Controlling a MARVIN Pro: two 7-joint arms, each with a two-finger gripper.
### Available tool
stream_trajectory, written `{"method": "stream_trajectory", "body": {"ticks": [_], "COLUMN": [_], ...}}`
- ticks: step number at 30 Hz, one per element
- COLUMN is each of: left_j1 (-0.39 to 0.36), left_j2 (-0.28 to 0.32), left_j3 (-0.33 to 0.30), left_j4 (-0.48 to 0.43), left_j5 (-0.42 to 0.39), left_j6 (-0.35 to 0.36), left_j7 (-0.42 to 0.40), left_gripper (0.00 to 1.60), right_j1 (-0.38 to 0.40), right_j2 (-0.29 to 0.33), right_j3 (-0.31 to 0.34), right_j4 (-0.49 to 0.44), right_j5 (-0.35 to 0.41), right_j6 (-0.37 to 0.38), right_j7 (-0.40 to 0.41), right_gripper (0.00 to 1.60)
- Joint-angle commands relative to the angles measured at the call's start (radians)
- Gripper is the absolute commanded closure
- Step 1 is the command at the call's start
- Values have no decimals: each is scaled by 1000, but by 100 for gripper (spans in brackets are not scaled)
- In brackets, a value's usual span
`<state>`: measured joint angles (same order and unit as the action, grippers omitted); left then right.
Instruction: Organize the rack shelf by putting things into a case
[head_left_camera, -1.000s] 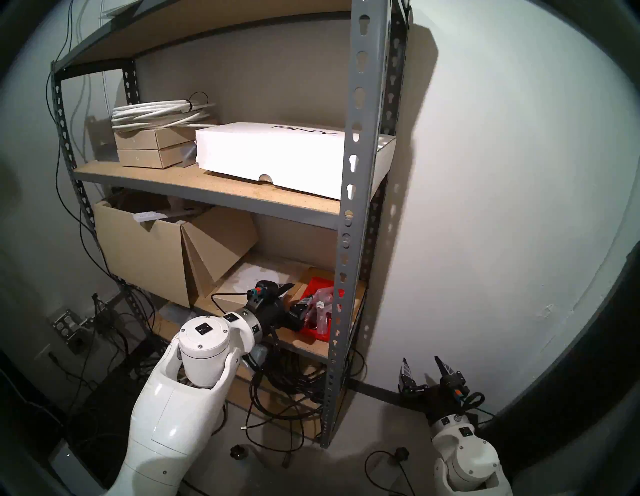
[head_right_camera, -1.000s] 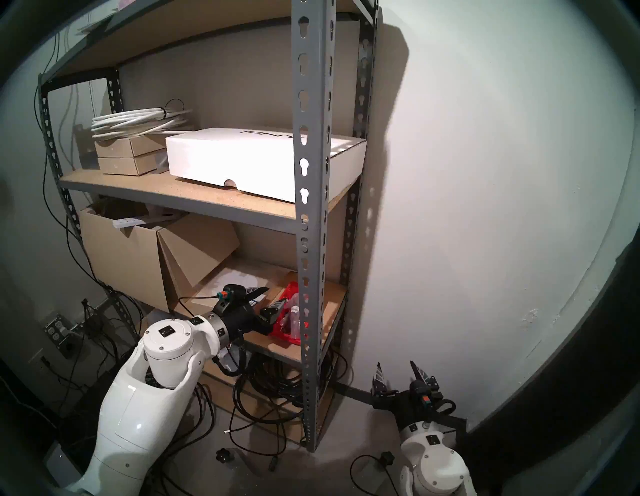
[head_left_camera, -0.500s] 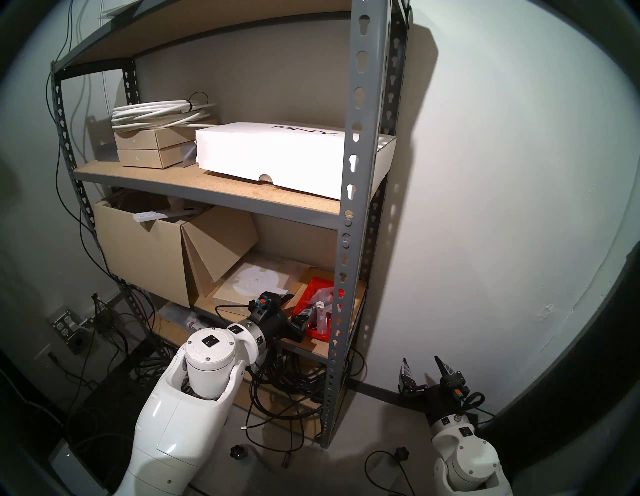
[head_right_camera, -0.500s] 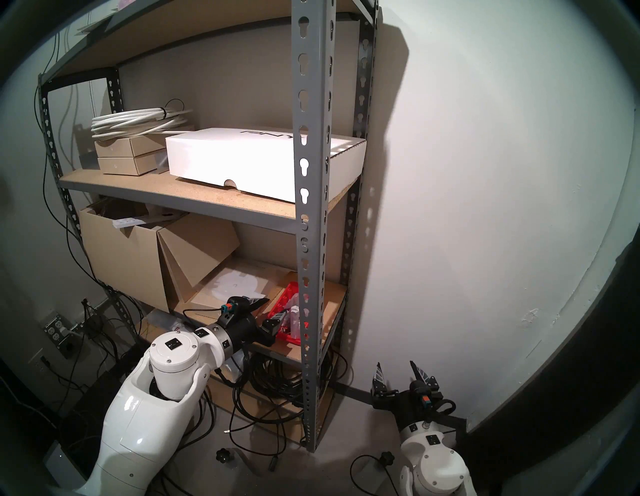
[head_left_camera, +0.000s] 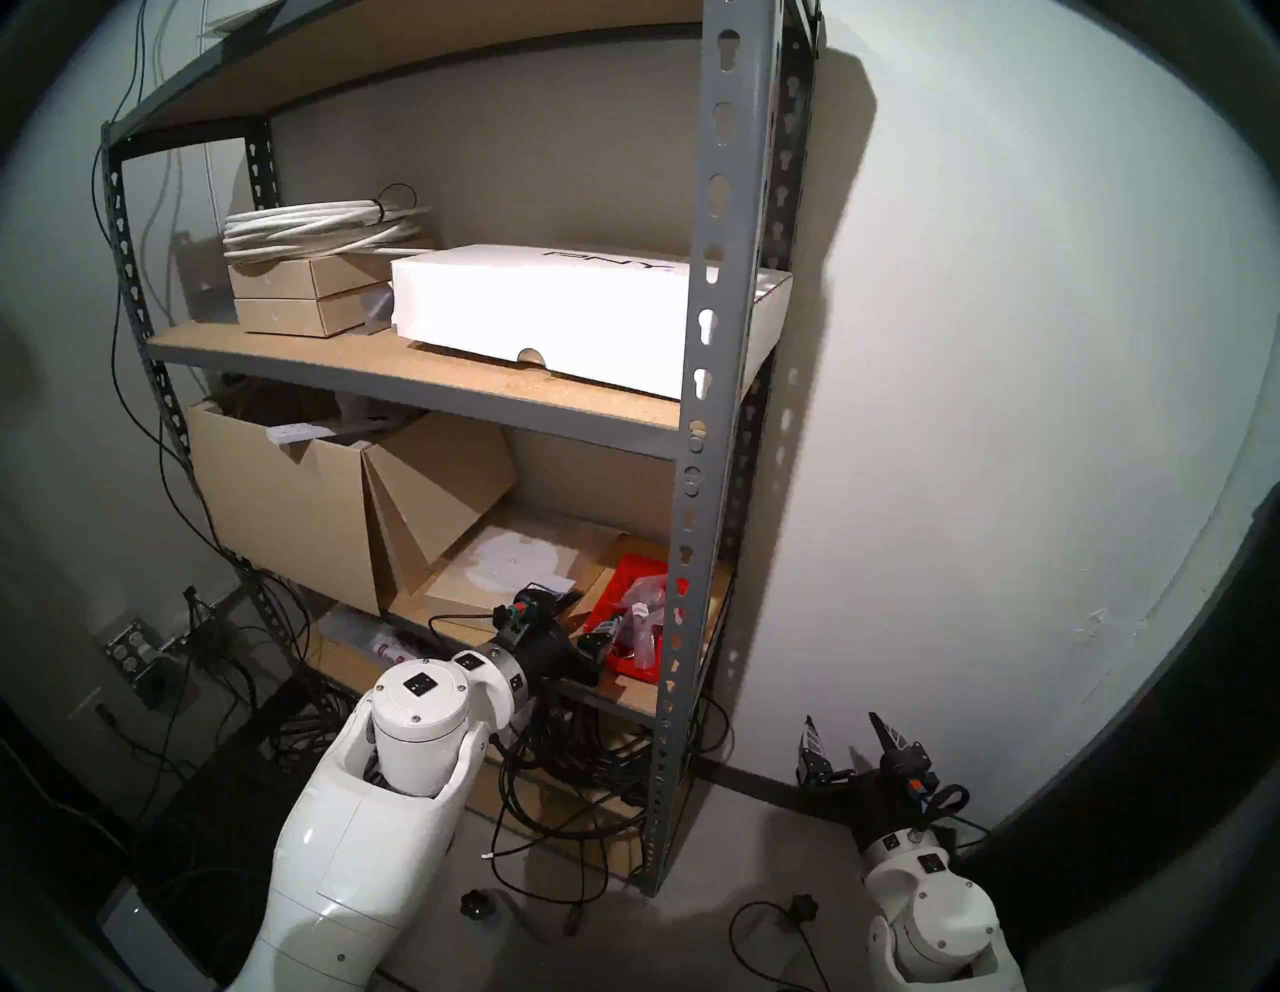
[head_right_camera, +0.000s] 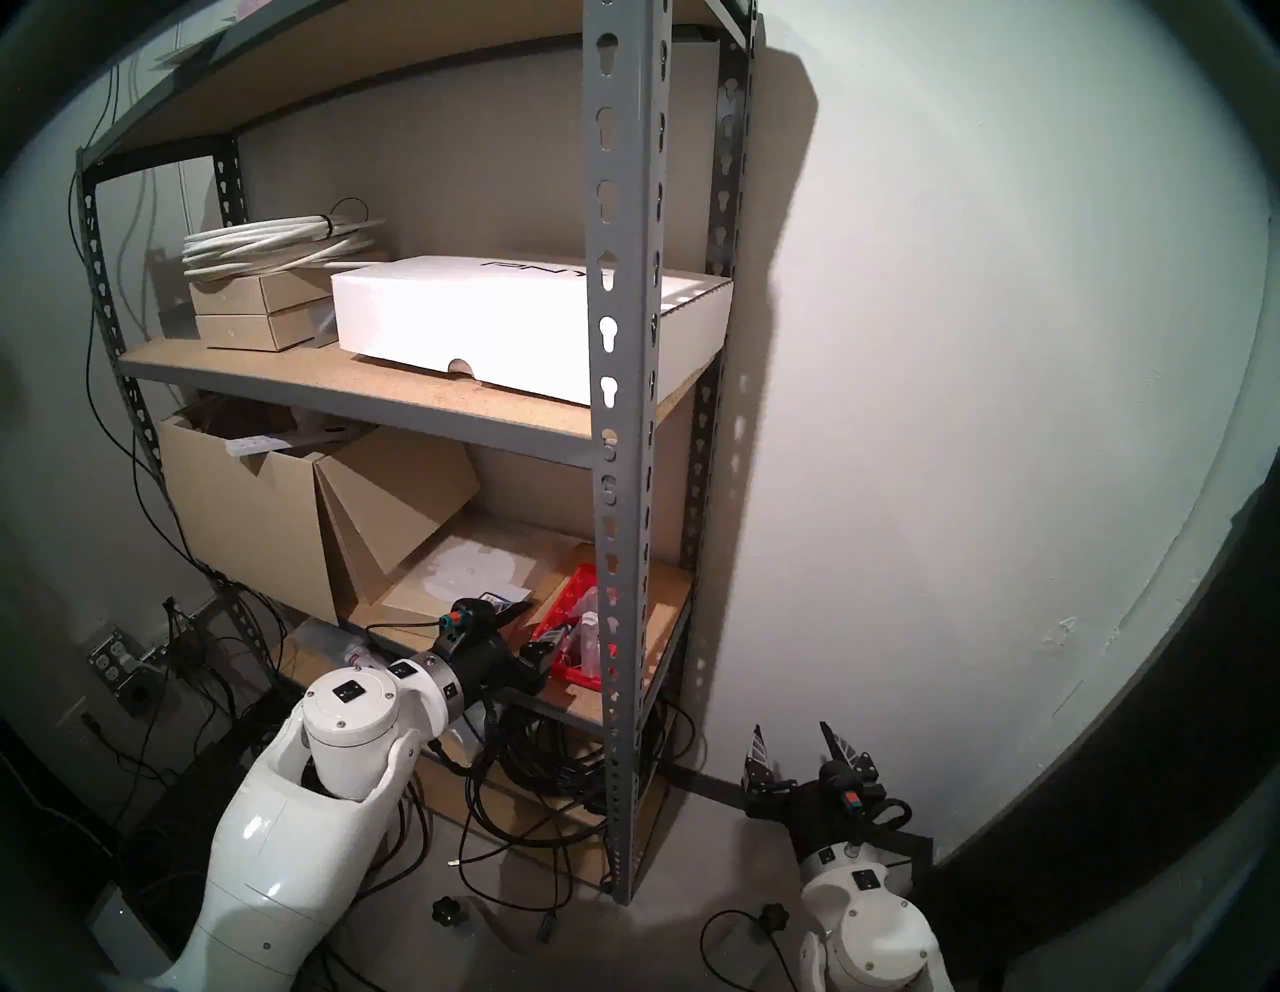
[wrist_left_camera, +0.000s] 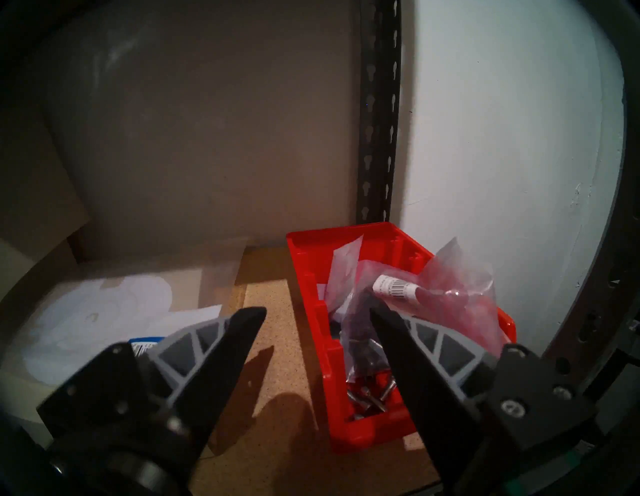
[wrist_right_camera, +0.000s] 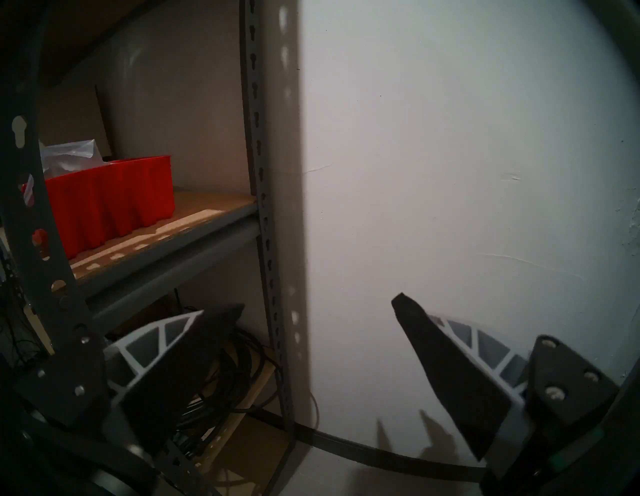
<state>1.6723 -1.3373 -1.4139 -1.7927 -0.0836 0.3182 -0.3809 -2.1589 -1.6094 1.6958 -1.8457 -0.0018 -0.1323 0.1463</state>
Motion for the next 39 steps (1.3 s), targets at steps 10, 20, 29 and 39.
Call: {"method": "stream_trajectory", "body": {"ticks": [10,20,29,39], "left_j1": [-52,-68,-65,-76], "left_j2": [-16,-17,-18,-24], "left_j3": [28,34,44,48], "left_j4": [42,56,71,102], "left_j5": [26,33,41,43], "left_j6": [-9,-11,-7,-23], "left_j7": [21,23,28,39], "left_gripper": [30,39,55,76], "right_j1": [1,1,1,1], "right_j2": [0,0,0,0], "right_j3": [0,0,0,0], "right_j4": [-20,-20,-20,-20], "right_j5": [0,0,0,0], "right_j6": [-2,-2,-2,-2], "right_j7": [0,0,0,0], "right_gripper": [0,0,0,0]}}
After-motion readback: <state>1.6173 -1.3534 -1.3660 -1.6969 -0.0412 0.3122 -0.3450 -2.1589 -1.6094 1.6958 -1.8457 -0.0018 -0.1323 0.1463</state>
